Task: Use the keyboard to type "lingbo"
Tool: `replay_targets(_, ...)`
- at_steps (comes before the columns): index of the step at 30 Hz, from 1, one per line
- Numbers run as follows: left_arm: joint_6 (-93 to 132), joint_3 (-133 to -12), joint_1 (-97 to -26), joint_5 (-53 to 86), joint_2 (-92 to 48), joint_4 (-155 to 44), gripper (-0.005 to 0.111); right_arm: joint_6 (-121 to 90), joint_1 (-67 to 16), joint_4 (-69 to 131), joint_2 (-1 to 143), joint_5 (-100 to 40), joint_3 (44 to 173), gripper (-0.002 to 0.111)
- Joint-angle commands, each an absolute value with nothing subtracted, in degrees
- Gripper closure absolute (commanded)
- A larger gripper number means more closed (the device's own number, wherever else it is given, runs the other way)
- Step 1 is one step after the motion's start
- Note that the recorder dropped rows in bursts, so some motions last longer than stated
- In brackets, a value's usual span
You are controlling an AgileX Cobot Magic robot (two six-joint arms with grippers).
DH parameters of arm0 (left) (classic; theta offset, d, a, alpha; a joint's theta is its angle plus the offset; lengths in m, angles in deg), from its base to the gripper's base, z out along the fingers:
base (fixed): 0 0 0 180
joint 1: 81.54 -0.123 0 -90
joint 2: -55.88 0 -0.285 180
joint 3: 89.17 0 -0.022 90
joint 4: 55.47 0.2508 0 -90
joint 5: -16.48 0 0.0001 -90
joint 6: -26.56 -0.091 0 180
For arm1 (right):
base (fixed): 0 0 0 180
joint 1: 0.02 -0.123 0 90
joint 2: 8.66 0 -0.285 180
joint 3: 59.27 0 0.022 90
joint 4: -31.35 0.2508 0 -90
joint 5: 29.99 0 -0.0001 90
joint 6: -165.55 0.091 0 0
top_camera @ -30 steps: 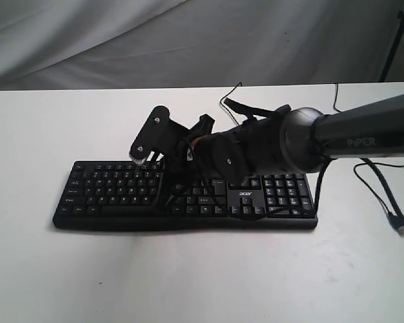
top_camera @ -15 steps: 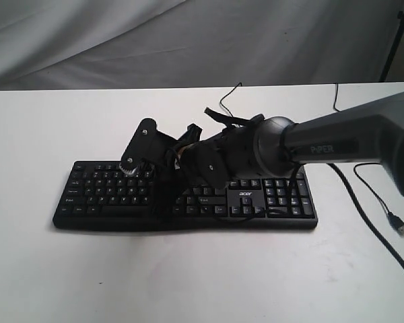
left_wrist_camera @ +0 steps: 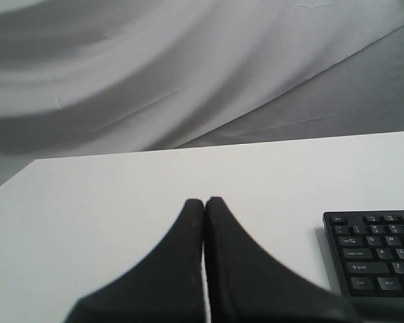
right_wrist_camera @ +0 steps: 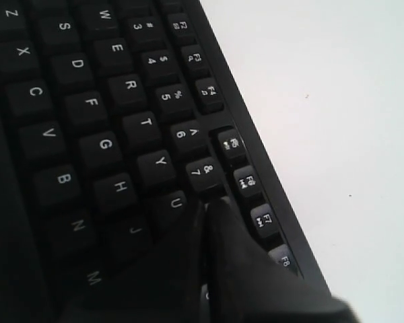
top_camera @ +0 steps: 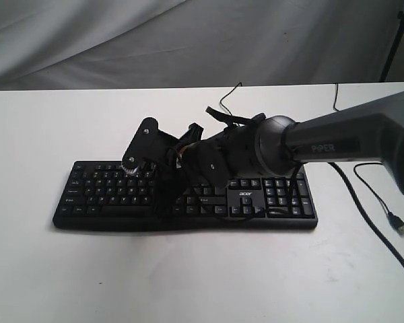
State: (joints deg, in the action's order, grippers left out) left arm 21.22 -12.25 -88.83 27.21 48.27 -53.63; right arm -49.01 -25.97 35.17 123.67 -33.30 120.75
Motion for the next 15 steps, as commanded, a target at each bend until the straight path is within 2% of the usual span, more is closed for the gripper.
replay_targets(1, 21.4, -12.0, -88.6, 27.0, 48.1, -53.7, 0.106, -49.1, -25.6, 34.3, 124.8, -33.5, 121.3, 0.108)
replay_targets(15, 21.4, -12.0, -88.6, 27.0, 48.1, -53.7, 0.106, -49.1, -25.6, 34.7, 123.2, -34.8, 121.3, 0.108)
